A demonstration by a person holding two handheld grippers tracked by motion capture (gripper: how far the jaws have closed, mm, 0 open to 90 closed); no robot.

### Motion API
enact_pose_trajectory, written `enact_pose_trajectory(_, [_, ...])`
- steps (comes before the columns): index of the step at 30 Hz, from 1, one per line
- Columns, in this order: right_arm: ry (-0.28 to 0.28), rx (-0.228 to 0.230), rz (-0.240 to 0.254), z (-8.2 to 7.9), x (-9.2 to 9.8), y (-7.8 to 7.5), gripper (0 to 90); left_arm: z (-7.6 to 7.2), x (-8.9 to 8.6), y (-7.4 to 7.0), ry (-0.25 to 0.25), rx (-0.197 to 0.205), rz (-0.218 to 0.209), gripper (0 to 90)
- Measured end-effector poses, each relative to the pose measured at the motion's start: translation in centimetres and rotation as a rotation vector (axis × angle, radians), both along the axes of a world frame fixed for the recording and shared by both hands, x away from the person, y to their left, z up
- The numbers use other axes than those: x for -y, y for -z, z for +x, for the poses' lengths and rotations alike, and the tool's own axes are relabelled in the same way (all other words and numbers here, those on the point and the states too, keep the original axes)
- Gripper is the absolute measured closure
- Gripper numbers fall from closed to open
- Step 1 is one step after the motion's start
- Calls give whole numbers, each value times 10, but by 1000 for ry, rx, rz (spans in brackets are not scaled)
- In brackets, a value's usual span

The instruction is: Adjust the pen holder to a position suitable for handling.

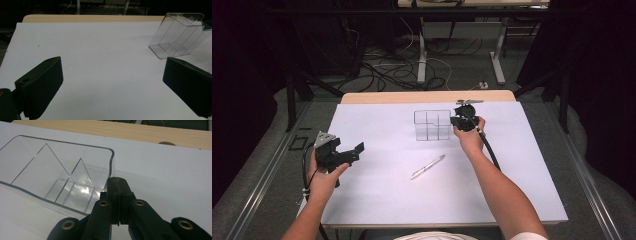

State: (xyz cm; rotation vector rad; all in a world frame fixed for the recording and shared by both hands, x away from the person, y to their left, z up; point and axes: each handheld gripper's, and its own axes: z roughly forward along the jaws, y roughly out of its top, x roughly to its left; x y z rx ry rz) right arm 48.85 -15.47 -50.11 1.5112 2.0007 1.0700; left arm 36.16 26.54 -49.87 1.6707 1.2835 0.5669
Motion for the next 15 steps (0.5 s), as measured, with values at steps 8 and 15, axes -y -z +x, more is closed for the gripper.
enact_pose_trajectory(8, [-14, 4, -9, 0, -8, 0, 900, 0, 0, 0, -1, 3, 0, 28])
enact_pose_trajectory(15, [-17, -1, -5, 0, -11, 0, 900, 0, 0, 0, 1, 0, 0, 28])
